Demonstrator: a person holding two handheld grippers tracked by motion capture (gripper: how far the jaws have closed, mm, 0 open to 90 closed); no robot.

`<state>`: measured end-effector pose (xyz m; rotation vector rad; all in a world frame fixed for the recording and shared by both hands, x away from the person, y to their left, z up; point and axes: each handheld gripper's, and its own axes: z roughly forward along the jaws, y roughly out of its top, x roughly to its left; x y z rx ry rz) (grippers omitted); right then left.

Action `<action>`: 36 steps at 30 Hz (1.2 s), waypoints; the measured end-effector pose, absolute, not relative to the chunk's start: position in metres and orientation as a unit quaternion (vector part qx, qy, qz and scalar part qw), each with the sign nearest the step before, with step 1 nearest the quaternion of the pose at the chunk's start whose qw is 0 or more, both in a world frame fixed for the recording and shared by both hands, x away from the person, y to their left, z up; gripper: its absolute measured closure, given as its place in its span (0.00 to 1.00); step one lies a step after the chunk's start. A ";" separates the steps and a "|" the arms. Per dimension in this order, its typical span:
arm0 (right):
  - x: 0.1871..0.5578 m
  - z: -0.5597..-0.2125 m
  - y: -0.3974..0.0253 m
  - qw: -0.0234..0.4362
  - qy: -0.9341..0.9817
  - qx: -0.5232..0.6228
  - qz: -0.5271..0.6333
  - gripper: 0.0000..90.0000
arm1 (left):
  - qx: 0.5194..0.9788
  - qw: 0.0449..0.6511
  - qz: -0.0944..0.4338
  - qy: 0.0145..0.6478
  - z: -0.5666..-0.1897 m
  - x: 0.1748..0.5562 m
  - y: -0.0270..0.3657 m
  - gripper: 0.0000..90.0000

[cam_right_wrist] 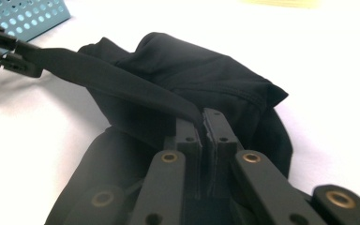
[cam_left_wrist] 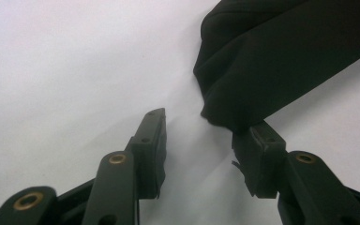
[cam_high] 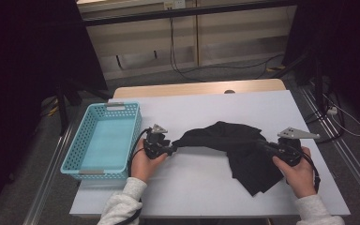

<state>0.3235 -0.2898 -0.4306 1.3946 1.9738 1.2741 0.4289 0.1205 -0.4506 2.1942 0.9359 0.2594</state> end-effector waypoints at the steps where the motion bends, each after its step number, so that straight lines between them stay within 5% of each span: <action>1: 0.323 -0.430 -0.291 0.206 0.705 0.502 0.456 0.96 | 0.852 0.362 0.102 0.364 -0.451 0.429 0.120 0.61; 26: 0.323 -0.433 -0.290 0.196 0.707 0.503 0.456 0.95 | 0.857 0.388 0.107 0.321 -0.451 0.425 0.106 0.55; 36: 0.325 -0.435 -0.288 0.191 0.713 0.499 0.454 0.92 | 0.863 0.401 0.102 0.289 -0.453 0.427 0.094 0.73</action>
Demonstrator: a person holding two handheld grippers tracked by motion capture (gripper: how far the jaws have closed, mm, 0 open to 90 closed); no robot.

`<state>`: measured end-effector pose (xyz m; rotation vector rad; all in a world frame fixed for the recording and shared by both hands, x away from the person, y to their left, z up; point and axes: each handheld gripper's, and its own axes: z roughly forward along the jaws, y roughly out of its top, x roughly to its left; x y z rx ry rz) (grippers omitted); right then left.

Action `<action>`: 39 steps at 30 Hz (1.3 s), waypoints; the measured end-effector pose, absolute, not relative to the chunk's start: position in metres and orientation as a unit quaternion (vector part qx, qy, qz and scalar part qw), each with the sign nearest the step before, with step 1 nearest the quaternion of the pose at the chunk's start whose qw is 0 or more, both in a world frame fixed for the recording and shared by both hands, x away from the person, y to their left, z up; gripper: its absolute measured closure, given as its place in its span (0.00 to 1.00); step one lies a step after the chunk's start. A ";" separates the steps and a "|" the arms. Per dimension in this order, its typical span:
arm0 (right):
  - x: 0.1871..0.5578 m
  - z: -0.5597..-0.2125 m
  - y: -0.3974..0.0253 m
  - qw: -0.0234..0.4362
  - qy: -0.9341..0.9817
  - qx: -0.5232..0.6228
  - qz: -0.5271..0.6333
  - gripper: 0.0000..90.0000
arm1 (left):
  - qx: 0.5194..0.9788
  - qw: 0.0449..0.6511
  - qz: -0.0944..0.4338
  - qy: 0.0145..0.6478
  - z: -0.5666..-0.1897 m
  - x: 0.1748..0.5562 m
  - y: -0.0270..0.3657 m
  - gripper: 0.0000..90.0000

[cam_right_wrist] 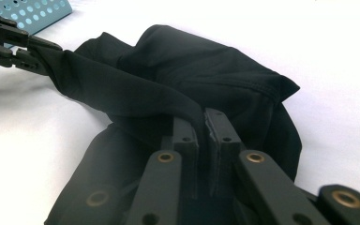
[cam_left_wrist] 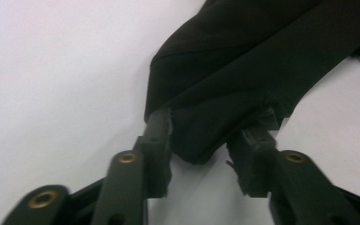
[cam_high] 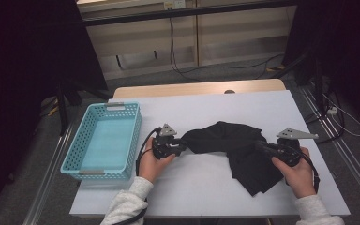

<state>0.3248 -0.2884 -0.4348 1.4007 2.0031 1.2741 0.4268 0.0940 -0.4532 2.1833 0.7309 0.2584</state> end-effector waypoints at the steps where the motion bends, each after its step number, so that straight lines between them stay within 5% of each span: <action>1: 0.325 -0.435 -0.288 0.191 0.715 0.498 0.453 0.90 | 0.865 0.398 0.098 0.289 -0.453 0.427 0.093 0.78; 4: 0.326 -0.438 -0.288 0.190 0.718 0.496 0.450 0.83 | 0.861 0.404 0.074 0.300 -0.449 0.425 0.092 0.92; 8: 0.324 -0.439 -0.283 0.197 0.735 0.477 0.440 0.60 | 0.852 0.411 0.064 0.317 -0.440 0.425 0.100 0.94; 10: 0.324 -0.440 -0.279 0.199 0.747 0.464 0.433 0.57 | 0.841 0.422 0.060 0.334 -0.437 0.426 0.106 0.94; 21: 0.324 -0.442 -0.283 0.222 0.758 0.458 0.408 0.55 | 0.816 0.441 0.062 0.368 -0.427 0.431 0.129 0.94; 26: 0.323 -0.441 -0.281 0.223 0.763 0.447 0.410 0.64 | 0.814 0.440 0.063 0.373 -0.425 0.432 0.132 0.94; 39: 0.322 -0.442 -0.276 0.233 0.764 0.436 0.414 0.58 | 0.807 0.443 0.065 0.387 -0.424 0.434 0.139 0.94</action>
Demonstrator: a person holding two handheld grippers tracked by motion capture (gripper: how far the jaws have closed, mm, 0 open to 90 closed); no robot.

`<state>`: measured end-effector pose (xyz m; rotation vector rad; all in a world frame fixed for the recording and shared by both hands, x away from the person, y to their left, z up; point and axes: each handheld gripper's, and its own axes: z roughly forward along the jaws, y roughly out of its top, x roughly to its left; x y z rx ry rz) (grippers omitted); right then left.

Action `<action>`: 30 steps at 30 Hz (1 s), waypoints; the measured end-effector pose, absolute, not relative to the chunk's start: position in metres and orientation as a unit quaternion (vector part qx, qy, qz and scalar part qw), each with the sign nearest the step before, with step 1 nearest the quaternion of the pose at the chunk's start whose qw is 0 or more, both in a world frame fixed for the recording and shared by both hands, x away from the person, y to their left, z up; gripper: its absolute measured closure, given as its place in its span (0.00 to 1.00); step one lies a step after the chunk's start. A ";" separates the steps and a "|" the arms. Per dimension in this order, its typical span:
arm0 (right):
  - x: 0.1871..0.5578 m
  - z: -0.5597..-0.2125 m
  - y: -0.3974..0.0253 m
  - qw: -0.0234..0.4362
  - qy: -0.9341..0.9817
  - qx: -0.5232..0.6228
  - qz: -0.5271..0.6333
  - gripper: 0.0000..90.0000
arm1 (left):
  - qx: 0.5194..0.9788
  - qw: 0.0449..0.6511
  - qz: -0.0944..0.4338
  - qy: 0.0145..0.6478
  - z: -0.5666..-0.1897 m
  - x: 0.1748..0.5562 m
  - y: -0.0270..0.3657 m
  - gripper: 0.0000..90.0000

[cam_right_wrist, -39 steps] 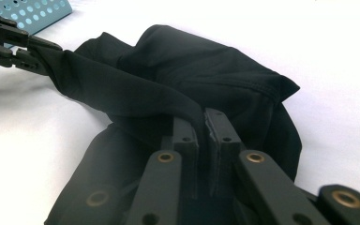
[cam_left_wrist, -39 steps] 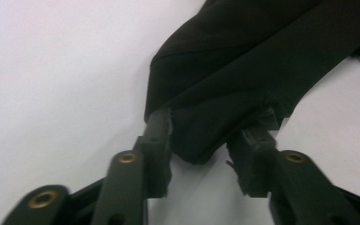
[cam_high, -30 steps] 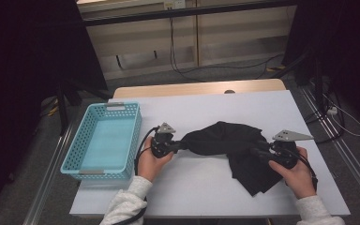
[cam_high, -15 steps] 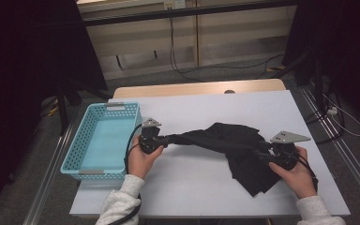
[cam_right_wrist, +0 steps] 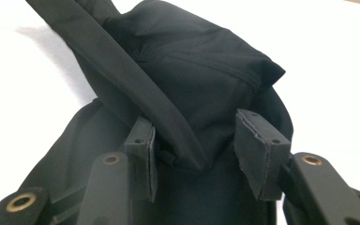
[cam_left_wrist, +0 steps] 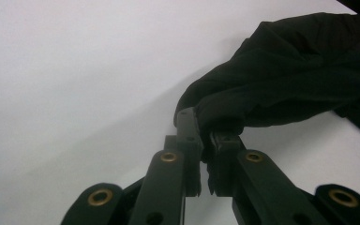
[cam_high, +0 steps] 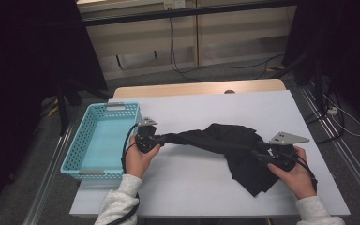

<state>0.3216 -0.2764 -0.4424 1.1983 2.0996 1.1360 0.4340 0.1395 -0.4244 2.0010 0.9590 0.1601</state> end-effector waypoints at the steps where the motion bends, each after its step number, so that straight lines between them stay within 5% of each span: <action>1: 0.321 -0.443 -0.274 0.241 0.765 0.433 0.411 0.58 | 0.806 0.443 0.064 0.387 -0.424 0.434 0.140 0.94; 8: 0.323 -0.446 -0.255 0.231 0.780 0.414 0.409 0.62 | 0.807 0.440 0.064 0.388 -0.423 0.431 0.137 0.94; 15: 0.323 -0.445 -0.260 0.213 0.776 0.423 0.416 0.94 | 0.811 0.437 0.067 0.383 -0.423 0.432 0.137 0.94; 30: 0.323 -0.430 -0.268 0.215 0.746 0.446 0.446 0.97 | 0.805 0.445 0.060 0.388 -0.417 0.433 0.138 0.95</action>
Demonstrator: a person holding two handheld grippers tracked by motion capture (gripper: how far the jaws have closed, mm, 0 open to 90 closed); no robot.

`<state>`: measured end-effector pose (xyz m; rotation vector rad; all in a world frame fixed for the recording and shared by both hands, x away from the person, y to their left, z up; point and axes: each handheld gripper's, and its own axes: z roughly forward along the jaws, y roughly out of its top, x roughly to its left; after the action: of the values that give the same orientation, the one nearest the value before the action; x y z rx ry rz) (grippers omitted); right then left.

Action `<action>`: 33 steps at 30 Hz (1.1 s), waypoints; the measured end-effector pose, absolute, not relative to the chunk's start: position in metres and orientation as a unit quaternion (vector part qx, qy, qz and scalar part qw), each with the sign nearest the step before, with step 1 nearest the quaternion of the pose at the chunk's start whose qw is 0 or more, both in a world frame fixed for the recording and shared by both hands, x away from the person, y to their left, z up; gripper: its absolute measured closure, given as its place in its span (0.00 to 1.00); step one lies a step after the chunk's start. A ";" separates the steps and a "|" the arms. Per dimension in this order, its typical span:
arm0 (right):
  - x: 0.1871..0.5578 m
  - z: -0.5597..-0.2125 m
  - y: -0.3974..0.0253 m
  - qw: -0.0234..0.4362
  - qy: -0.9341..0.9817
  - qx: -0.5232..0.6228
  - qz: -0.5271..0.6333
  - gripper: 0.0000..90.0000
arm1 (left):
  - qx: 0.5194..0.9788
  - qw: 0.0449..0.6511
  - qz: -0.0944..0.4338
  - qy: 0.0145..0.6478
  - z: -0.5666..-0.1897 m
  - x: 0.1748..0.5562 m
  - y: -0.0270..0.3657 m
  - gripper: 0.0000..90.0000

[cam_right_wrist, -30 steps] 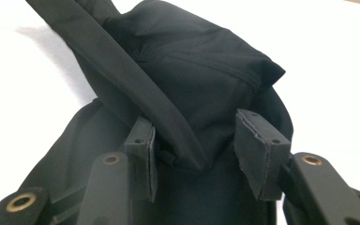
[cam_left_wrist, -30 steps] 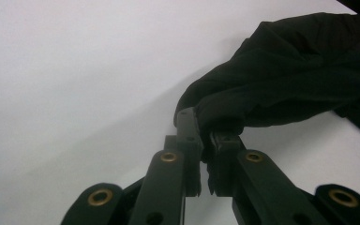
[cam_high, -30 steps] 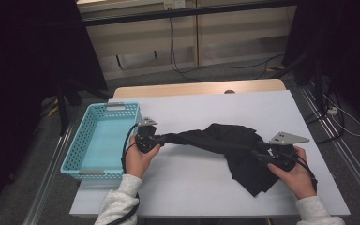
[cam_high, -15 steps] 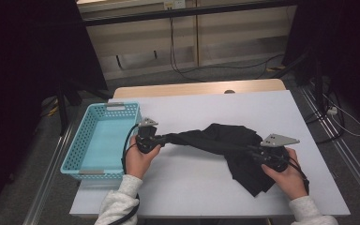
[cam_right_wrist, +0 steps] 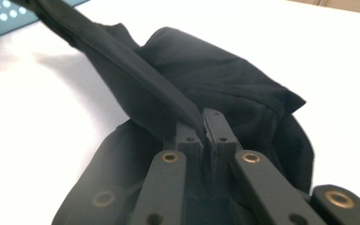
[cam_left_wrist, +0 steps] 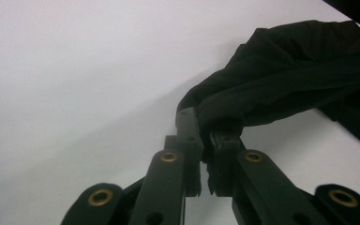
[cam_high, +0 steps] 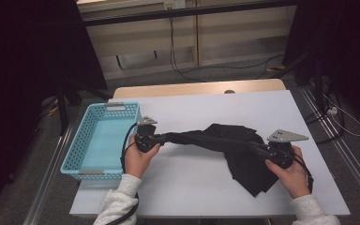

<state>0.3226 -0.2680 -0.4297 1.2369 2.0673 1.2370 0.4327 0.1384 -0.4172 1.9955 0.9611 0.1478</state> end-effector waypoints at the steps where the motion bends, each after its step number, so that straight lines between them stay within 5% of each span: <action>1: 0.322 -0.429 -0.269 0.216 0.742 0.447 0.450 0.97 | 0.806 0.443 0.061 0.387 -0.416 0.433 0.138 0.94; 33: 0.318 -0.410 -0.270 0.250 0.729 0.445 0.456 0.97 | 0.805 0.451 0.059 0.379 -0.400 0.426 0.135 0.95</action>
<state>0.3179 -0.2698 -0.4105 1.2124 1.9847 1.2408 0.4262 0.1349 -0.3999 1.9901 0.9376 0.1464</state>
